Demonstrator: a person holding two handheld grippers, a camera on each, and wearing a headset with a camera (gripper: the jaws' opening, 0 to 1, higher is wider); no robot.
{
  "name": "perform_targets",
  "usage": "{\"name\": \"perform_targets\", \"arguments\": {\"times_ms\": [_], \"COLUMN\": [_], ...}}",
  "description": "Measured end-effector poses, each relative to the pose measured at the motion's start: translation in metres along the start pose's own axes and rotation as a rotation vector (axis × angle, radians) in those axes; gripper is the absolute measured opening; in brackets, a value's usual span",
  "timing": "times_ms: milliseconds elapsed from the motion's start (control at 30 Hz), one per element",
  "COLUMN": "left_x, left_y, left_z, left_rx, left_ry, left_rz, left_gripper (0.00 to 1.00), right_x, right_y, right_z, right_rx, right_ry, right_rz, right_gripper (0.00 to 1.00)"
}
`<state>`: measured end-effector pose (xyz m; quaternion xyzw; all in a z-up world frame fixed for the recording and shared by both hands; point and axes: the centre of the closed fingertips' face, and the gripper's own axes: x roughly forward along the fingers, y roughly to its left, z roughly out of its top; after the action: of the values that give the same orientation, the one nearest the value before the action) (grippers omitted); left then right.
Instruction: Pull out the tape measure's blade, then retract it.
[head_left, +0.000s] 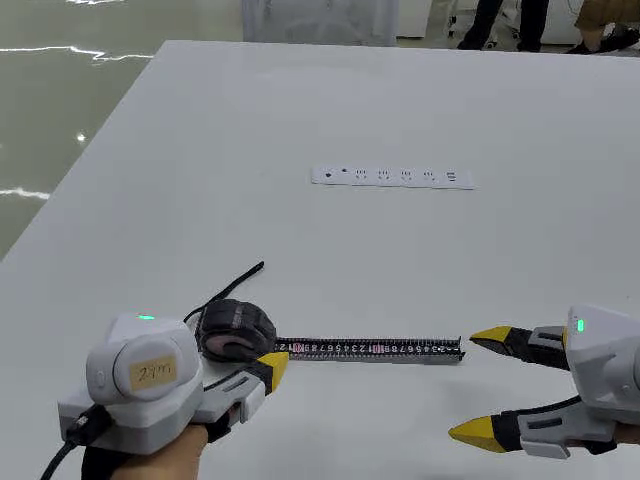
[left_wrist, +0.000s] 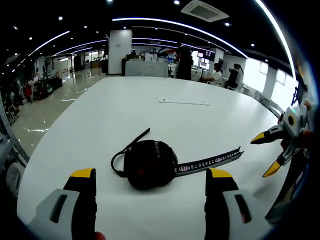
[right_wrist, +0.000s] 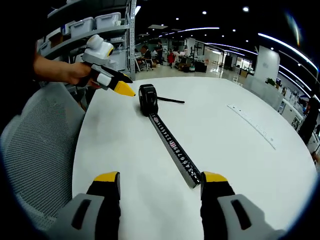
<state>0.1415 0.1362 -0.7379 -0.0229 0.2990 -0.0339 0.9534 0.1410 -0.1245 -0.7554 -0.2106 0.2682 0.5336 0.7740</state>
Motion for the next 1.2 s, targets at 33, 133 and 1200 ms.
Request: {"name": "perform_targets", "arguments": {"times_ms": [33,133,1200], "left_x": [0.002,0.004,0.03], "left_y": [0.001,0.0,-0.002], "left_z": [0.0,0.003,0.005], "left_rx": [-0.006,-0.004,-0.051], "left_ry": [0.001,-0.006,0.007], "left_rz": [0.003,0.015,0.056], "left_gripper": [0.87,0.87,0.78], "right_x": [0.0,0.002,0.022], "right_y": [-0.002,-0.008,-0.047], "right_z": [-0.001,0.0,-0.01], "right_rx": [-0.009,0.0,-0.154], "right_ry": [0.006,-0.003,0.074], "right_rz": [0.004,0.017,0.128], "right_gripper": [0.65,0.63,0.4]}}
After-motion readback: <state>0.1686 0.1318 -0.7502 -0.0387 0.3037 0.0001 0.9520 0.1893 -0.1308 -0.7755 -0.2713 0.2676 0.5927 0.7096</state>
